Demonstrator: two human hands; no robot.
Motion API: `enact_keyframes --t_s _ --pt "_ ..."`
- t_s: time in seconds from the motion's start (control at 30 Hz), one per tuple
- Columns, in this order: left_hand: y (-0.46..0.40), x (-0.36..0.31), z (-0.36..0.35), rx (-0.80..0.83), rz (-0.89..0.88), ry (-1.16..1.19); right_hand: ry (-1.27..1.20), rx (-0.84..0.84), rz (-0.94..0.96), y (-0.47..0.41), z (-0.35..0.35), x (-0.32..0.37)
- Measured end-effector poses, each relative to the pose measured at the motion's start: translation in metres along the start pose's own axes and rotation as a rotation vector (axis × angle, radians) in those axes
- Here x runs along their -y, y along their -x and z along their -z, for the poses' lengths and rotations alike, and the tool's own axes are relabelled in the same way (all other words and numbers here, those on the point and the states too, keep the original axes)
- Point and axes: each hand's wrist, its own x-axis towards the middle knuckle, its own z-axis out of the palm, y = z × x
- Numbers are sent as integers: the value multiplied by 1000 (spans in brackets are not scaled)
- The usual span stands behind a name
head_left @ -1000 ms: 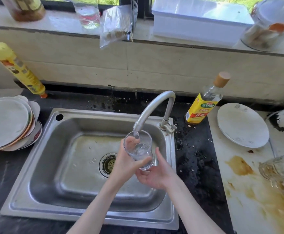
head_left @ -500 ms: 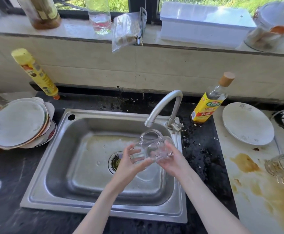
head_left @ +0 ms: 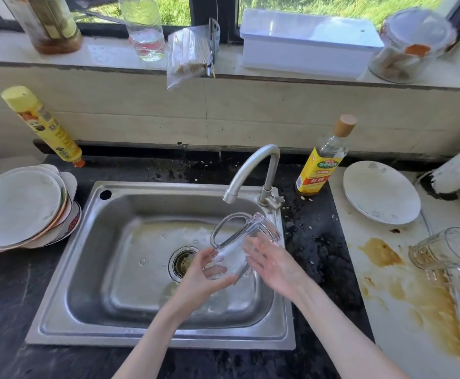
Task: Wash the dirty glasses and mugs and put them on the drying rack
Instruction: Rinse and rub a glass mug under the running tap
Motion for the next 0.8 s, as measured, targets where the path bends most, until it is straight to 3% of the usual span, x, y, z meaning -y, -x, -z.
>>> enact_keyframes --t_s 0.2,0.37,0.5,0.6,0.7,0.8 --pt "1 -2 7 93 35 -57 75 -73 97 6 -10 -14" --pt "10 -2 13 191 64 -252 422 -130 294 24 -22 -19" --pt "15 -5 17 244 20 -493 558 -160 449 40 -32 -23" --pt "13 -9 32 251 -105 -810 711 -207 564 50 -41 -25" --pt "11 -20 51 180 -312 -1167 695 -241 684 65 -52 -28" --pt "20 -31 69 131 -474 -1305 626 -301 756 86 -65 -40"
